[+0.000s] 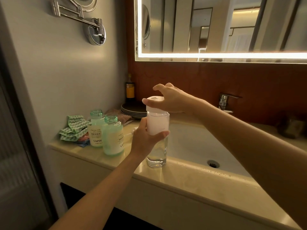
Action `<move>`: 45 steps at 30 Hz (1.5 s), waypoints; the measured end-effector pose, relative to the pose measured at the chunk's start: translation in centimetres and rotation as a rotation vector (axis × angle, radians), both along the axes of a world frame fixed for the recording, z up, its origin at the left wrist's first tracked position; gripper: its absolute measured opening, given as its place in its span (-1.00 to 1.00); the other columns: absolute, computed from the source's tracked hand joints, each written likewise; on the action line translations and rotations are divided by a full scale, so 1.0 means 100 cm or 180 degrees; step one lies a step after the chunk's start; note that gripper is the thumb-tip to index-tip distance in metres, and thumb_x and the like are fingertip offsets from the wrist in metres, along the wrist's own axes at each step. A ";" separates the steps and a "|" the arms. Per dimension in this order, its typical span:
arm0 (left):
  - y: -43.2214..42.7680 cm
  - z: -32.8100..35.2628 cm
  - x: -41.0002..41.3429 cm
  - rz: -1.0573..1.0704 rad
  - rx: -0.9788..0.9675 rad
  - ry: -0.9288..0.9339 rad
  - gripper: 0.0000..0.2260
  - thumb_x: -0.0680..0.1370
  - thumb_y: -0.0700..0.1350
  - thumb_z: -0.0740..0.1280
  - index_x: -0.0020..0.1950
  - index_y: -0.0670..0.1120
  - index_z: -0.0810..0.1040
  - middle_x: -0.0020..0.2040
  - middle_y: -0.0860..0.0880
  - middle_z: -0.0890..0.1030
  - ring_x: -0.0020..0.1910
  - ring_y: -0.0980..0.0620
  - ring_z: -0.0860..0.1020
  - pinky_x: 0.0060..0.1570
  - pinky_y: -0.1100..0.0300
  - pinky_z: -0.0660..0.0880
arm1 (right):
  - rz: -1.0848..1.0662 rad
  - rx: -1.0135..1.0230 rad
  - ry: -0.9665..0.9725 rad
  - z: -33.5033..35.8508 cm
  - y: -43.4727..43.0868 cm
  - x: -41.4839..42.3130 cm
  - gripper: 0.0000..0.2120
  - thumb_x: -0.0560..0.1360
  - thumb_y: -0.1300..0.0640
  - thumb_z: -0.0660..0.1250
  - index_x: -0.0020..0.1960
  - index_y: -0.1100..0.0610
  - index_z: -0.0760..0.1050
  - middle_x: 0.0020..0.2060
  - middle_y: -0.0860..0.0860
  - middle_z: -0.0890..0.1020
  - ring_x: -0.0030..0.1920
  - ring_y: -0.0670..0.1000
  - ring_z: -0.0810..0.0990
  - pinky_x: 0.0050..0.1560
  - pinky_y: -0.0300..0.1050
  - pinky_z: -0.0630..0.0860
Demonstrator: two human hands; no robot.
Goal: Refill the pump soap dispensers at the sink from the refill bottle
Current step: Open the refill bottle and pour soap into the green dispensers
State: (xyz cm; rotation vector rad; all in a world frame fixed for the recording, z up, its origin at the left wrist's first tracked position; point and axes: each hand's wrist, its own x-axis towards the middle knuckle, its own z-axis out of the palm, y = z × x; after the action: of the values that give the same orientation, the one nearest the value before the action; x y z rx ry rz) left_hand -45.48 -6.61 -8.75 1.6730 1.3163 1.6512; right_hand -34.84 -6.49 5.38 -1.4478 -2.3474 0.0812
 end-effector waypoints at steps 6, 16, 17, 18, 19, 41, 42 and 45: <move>0.000 0.000 0.000 0.0047 0.0003 0.0011 -0.25 0.08 0.30 0.41 0.16 -0.06 0.42 -0.02 0.04 0.54 -0.09 0.09 0.54 -0.26 0.34 0.48 | 0.0187 -0.0154 0.0024 0.001 -0.003 -0.002 -0.47 0.48 -0.15 0.28 0.35 0.09 0.33 0.27 0.08 0.38 0.11 0.02 0.39 0.02 -0.16 0.41; 0.001 -0.001 -0.001 -0.0027 0.0049 -0.0010 -0.22 0.12 0.27 0.44 0.22 -0.09 0.42 0.05 -0.02 0.56 -0.05 0.07 0.55 -0.27 0.40 0.50 | -0.0138 0.0200 -0.0278 0.000 -0.002 -0.006 -0.26 0.38 -0.40 0.13 0.36 0.10 0.29 0.31 0.13 0.33 0.17 0.10 0.44 0.05 -0.07 0.45; 0.002 -0.001 0.000 -0.0007 0.0041 0.0003 -0.26 0.16 0.22 0.50 0.22 -0.10 0.42 0.06 -0.03 0.56 -0.04 0.05 0.55 -0.27 0.38 0.50 | -0.0149 0.0294 -0.0306 -0.002 -0.001 -0.006 -0.28 0.39 -0.39 0.14 0.33 0.12 0.33 0.27 0.14 0.36 0.13 0.08 0.45 0.02 -0.09 0.45; 0.002 -0.001 0.000 0.0014 0.0026 0.0004 -0.31 0.20 0.16 0.54 0.22 -0.10 0.42 0.07 -0.04 0.56 -0.03 0.02 0.55 -0.26 0.37 0.50 | -0.0098 0.0327 -0.0276 -0.003 0.001 -0.005 -0.32 0.41 -0.36 0.18 0.31 0.12 0.35 0.25 0.13 0.37 0.11 0.08 0.44 0.01 -0.11 0.44; 0.002 -0.001 0.000 0.0027 0.0016 -0.0010 -0.32 0.21 0.14 0.54 0.22 -0.10 0.42 0.06 -0.04 0.55 -0.02 0.01 0.55 -0.24 0.34 0.51 | 0.0009 0.0302 -0.0175 -0.005 0.003 -0.004 -0.39 0.43 -0.29 0.23 0.30 0.10 0.36 0.24 0.12 0.36 0.12 0.07 0.43 0.01 -0.12 0.44; 0.002 -0.002 0.001 -0.0024 0.0041 -0.0029 -0.29 0.17 0.19 0.46 0.22 -0.07 0.39 0.07 0.00 0.52 -0.02 0.04 0.53 -0.18 0.29 0.53 | 0.0436 0.0213 0.0225 0.001 0.001 0.004 -0.32 0.44 -0.29 0.19 0.46 -0.04 0.12 0.41 0.05 0.28 0.34 0.10 0.34 0.20 0.01 0.41; 0.002 -0.002 0.001 -0.0021 0.0046 -0.0037 -0.30 0.17 0.18 0.46 0.22 -0.06 0.39 0.06 0.01 0.52 -0.02 0.04 0.53 -0.18 0.29 0.53 | 0.0278 0.0351 0.0000 0.002 0.000 0.004 -0.29 0.42 -0.34 0.16 0.46 -0.03 0.12 0.41 0.06 0.28 0.33 0.12 0.36 0.17 0.01 0.43; 0.003 -0.002 0.001 -0.0005 0.0009 -0.0037 -0.34 0.23 0.15 0.52 0.22 -0.04 0.38 0.08 -0.01 0.52 0.00 0.03 0.54 -0.13 0.23 0.56 | 0.0085 0.0525 -0.0536 -0.002 0.002 0.001 -0.28 0.42 -0.38 0.10 0.42 0.04 0.22 0.31 0.08 0.42 0.21 0.10 0.47 0.01 -0.09 0.45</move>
State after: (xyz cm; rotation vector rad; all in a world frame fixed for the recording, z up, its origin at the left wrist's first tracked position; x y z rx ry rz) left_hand -45.39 -6.35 -8.94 1.6631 1.3075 1.6604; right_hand -34.73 -6.31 5.20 -1.3914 -2.4409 -0.2306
